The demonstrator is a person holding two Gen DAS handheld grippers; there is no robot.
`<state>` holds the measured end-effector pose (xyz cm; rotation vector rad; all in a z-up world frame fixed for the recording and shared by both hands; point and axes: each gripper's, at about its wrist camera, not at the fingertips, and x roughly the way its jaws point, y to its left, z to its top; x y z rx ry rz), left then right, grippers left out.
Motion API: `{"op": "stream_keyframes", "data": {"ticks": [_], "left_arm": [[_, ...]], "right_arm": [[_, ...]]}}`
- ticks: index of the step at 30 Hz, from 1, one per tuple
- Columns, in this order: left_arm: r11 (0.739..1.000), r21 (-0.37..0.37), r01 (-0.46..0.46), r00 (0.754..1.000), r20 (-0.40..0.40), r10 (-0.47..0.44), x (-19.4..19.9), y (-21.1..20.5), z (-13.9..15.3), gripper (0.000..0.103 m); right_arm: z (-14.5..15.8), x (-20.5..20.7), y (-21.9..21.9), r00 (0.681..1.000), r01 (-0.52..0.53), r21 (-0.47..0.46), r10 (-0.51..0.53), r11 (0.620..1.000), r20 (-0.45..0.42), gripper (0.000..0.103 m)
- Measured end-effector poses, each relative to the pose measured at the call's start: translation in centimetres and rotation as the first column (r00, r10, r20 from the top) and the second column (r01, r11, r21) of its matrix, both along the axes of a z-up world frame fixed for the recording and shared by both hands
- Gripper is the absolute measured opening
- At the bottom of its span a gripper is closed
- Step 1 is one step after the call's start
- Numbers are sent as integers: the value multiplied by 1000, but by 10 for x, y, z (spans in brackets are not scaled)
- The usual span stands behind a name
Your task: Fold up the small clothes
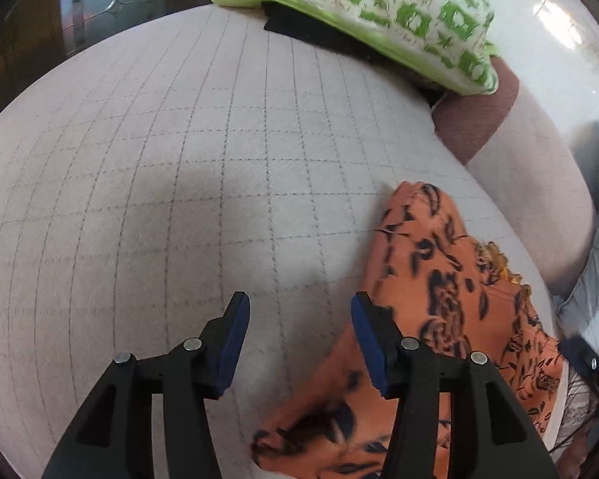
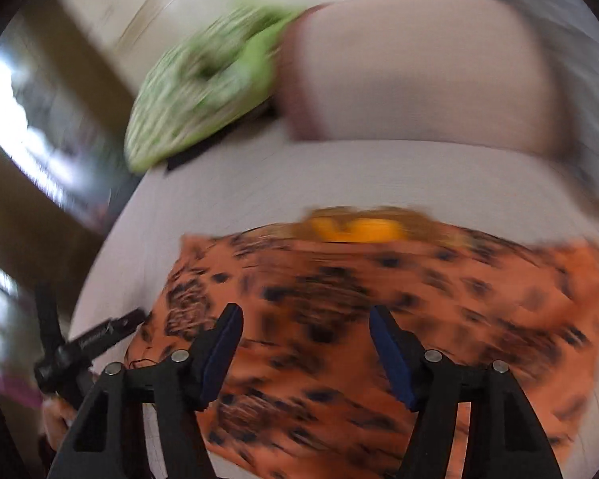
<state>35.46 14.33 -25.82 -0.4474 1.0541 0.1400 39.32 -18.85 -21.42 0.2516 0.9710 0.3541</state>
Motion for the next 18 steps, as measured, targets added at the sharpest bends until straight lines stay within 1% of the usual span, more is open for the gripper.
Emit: {"op": "stream_keyframes", "data": {"ticks": [2,3,4,5,6,8,11,12,14,18], "left_arm": [[1000,-8,21,1000,2,-21,9,1,0,54],[999,-33,29,1000,4,-29,12,2,0,54],[995,-92,44,999,11,-43,14,4,0,54],[991,-127,51,999,14,-49,17,6,0,54],[989,-141,53,999,14,-52,17,7,1,54],[990,-124,63,998,11,-62,18,5,5,54],[991,-96,89,996,-15,-90,17,2,6,54],[991,-98,95,995,-20,-98,16,2,6,54],[987,-105,124,991,-29,-128,17,0,4,54],[981,-106,164,985,-42,-169,17,-4,1,54]], "right_arm": [[-1,19,37,998,-57,-36,56,998,-24,69],[-2,26,49,997,-77,-35,76,996,-35,69],[-3,28,56,995,-94,-28,93,995,-41,69],[-3,36,66,993,-110,-19,109,994,-49,69],[-3,44,74,991,-124,-8,123,992,-56,69],[-3,61,98,984,-169,-8,168,986,-65,69],[-3,78,121,972,-225,-42,221,973,-77,69],[-6,85,132,965,-250,-52,244,967,-93,69],[-14,101,151,960,-266,-90,256,960,-110,69],[-32,115,179,945,-314,-145,294,938,-144,69]]}}
